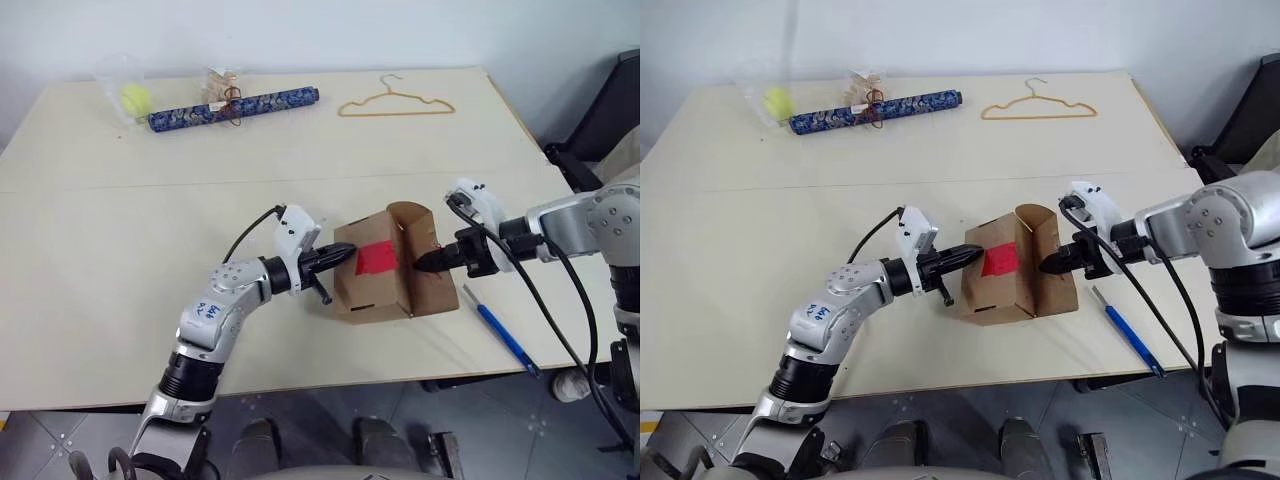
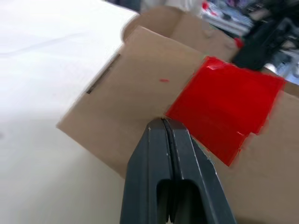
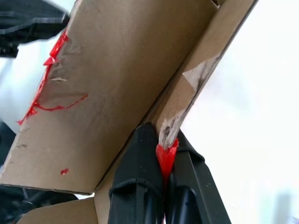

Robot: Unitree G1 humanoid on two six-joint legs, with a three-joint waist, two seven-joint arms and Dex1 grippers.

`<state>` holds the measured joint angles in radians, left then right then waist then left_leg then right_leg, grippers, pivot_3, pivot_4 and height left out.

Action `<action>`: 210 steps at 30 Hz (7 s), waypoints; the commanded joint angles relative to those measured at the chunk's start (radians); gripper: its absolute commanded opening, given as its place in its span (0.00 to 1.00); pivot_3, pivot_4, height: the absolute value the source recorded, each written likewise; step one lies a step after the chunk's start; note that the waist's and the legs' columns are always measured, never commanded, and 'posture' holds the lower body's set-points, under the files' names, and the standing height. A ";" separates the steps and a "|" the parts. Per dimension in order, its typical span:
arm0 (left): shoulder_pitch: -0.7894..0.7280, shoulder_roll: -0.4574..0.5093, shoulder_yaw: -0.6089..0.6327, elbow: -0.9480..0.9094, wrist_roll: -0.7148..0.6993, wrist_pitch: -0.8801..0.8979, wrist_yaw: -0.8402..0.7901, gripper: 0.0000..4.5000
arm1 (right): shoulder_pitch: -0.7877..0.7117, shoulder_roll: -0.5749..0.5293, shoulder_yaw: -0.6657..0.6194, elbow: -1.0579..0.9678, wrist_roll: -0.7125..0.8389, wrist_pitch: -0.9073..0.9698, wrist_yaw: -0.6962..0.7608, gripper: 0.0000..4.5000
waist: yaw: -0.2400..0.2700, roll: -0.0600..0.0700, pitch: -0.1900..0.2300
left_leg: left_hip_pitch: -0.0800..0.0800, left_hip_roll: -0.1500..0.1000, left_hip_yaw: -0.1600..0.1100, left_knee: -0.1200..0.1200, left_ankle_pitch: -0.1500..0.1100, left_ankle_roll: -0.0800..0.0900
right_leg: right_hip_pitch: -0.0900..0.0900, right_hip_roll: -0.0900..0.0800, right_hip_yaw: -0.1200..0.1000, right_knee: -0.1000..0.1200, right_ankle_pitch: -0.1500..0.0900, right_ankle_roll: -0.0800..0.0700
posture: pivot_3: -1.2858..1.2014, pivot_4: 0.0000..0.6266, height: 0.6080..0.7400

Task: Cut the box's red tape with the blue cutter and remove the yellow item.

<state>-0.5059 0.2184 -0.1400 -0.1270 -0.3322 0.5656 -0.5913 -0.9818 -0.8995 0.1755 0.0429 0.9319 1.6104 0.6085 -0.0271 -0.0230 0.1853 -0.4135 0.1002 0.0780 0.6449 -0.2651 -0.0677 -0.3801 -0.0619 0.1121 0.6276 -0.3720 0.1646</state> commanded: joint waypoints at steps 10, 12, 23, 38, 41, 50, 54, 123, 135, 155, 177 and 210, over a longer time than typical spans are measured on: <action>0.029 0.042 -0.095 -0.009 0.071 -0.060 -0.043 0.00 | -0.201 -0.003 0.124 0.091 -0.073 0.004 0.044 0.00 | 0.001 0.000 0.000 | -0.010 0.000 0.001 0.003 0.001 -0.001 | -0.013 0.000 0.000 0.007 0.000 0.000 | 0.52 0.24 1.00; 0.031 0.051 -0.100 -0.001 0.082 -0.063 -0.047 0.00 | -0.239 0.008 0.147 0.109 -0.089 0.004 0.047 0.00 | 0.001 0.000 0.000 | -0.010 0.000 0.002 0.004 0.001 -0.001 | -0.013 -0.001 0.000 0.008 0.000 0.000 | 0.52 0.24 1.00; 0.019 0.012 -0.099 0.021 0.099 -0.071 -0.012 0.00 | -0.361 0.009 0.327 0.038 -0.231 -0.034 0.071 0.00 | 0.003 0.000 0.000 | -0.010 0.000 0.002 0.004 0.001 -0.001 | -0.014 -0.001 0.000 0.009 0.000 0.000 | 0.52 0.24 1.00; -0.057 -0.039 -0.124 0.120 0.154 -0.052 0.010 0.00 | -0.458 -0.022 0.440 -0.068 -0.373 -0.076 0.229 0.00 | 0.026 0.000 0.000 | -0.010 0.000 0.002 0.006 0.001 -0.001 | -0.014 0.000 0.000 0.011 0.000 0.000 | 0.52 0.24 1.00; -0.056 -0.032 -0.117 0.113 0.158 -0.051 0.011 0.00 | -0.466 -0.016 0.443 -0.066 -0.383 -0.079 0.243 0.00 | 0.027 0.000 0.000 | -0.010 0.000 0.002 0.006 0.001 -0.001 | -0.014 -0.001 0.000 0.011 0.000 0.000 | 0.52 0.24 1.00; -0.061 -0.055 -0.095 0.118 0.167 -0.059 0.045 0.00 | -0.424 0.012 0.434 -0.077 -0.410 -0.083 0.249 0.00 | 0.026 0.000 0.000 | -0.010 0.000 0.002 0.006 0.001 -0.001 | -0.016 -0.001 -0.001 0.015 0.000 0.000 | 0.52 0.24 1.00; -0.055 -0.045 -0.087 0.107 0.179 -0.049 0.056 0.00 | -0.392 0.019 0.411 -0.077 -0.430 -0.089 0.229 0.00 | 0.025 0.000 0.000 | -0.010 0.000 0.003 0.008 0.001 -0.001 | -0.016 -0.001 -0.001 0.016 0.000 0.000 | 0.52 0.24 1.00; -0.009 0.208 0.007 -0.195 0.071 0.159 -0.022 0.00 | -0.334 -0.015 0.376 0.040 -0.590 -0.149 0.316 0.00 | 0.008 0.000 0.000 | -0.008 0.000 0.002 0.014 0.001 -0.001 | -0.017 -0.001 0.000 0.024 0.000 0.000 | 0.52 0.24 1.00; 0.033 0.242 0.022 -0.236 0.070 0.221 0.001 0.00 | -0.261 0.044 0.290 0.016 -0.577 -0.100 0.248 0.00 | 0.001 0.000 0.000 | -0.008 0.000 0.002 0.013 0.001 -0.001 | -0.018 -0.001 0.000 0.026 0.000 0.000 | 0.52 0.24 1.00; 0.124 0.271 0.070 -0.227 0.060 0.199 0.006 0.51 | -0.162 0.026 0.084 -0.040 -0.500 -0.102 0.222 0.45 | 0.000 0.000 0.000 | -0.008 0.000 0.003 0.013 0.001 -0.001 | -0.018 -0.001 0.000 0.025 0.000 0.000 | 0.52 0.24 1.00; 0.482 0.615 0.560 0.070 -0.062 -0.308 -0.413 0.99 | 0.323 0.067 -0.494 -0.135 -0.177 -0.810 0.615 0.99 | -0.007 0.000 0.000 | -0.005 0.001 0.006 0.008 0.001 -0.001 | -0.017 0.000 0.000 0.024 -0.001 -0.001 | 0.52 0.24 1.00; -0.520 0.268 -0.418 0.319 0.225 0.011 -0.327 0.99 | 0.764 -0.085 -0.679 -0.356 -0.215 -1.127 0.616 0.99 | 0.004 -0.003 0.004 | 0.011 0.001 0.003 0.004 0.001 -0.003 | 0.002 0.002 0.000 0.009 0.002 -0.001 | 0.52 0.24 1.00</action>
<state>-1.0037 0.4845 -0.5402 0.1752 -0.1676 0.6302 -0.9146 -0.2260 -0.9695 -0.4485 -0.2608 0.6816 0.4647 1.2457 -0.0235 -0.0264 0.1890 -0.4031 0.1009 0.0806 0.6488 -0.2641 -0.0709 -0.3782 -0.0602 0.1117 0.6362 -0.3699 0.1635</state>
